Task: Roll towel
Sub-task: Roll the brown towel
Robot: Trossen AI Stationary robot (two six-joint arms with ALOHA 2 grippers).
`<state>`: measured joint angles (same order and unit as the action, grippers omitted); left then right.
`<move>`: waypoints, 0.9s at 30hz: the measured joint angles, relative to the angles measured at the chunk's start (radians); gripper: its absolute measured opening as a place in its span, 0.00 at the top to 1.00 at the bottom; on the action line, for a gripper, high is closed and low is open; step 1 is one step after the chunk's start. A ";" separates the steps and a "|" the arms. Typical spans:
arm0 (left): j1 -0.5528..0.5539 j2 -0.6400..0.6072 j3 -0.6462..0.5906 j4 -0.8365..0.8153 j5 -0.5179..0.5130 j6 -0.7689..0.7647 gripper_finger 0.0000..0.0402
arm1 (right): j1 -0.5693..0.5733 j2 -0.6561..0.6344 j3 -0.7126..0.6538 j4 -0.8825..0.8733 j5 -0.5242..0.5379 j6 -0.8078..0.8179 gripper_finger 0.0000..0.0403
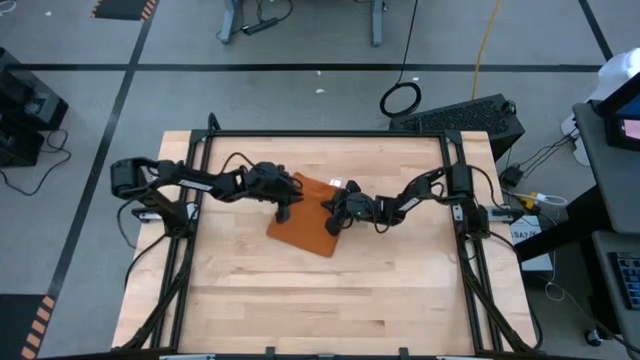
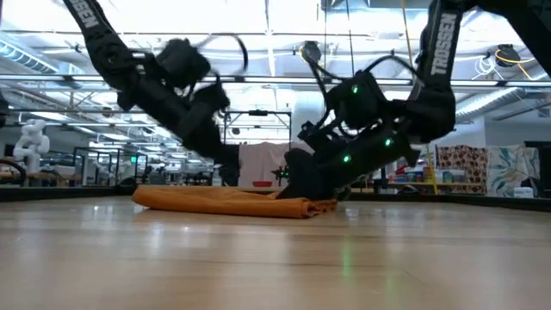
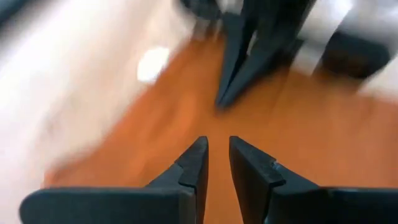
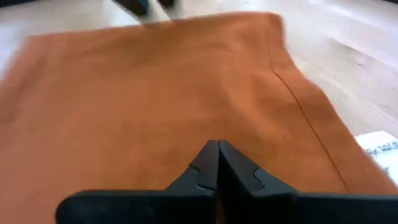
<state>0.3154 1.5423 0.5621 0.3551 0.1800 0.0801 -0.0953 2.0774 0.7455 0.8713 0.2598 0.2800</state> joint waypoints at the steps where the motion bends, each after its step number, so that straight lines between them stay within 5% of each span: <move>1: 0.004 0.017 -0.001 -0.023 0.000 0.000 0.83 | 0.006 -0.020 -0.003 -0.002 -0.005 -0.012 1.00; 9: 0.032 0.114 -0.001 -0.064 -0.002 -0.049 0.83 | -0.003 -0.130 0.038 0.032 -0.001 -0.164 1.00; 19: -0.015 0.037 0.018 -0.050 0.005 -0.075 0.83 | -0.047 0.054 0.175 -0.008 -0.005 -0.080 1.00; 27: -0.037 0.035 0.019 -0.129 0.007 -0.074 0.83 | -0.040 0.122 0.306 -0.244 0.003 -0.049 1.00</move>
<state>0.2783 1.5777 0.5807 0.2257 0.1871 0.0056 -0.1356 2.1998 1.0518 0.6269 0.2626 0.2313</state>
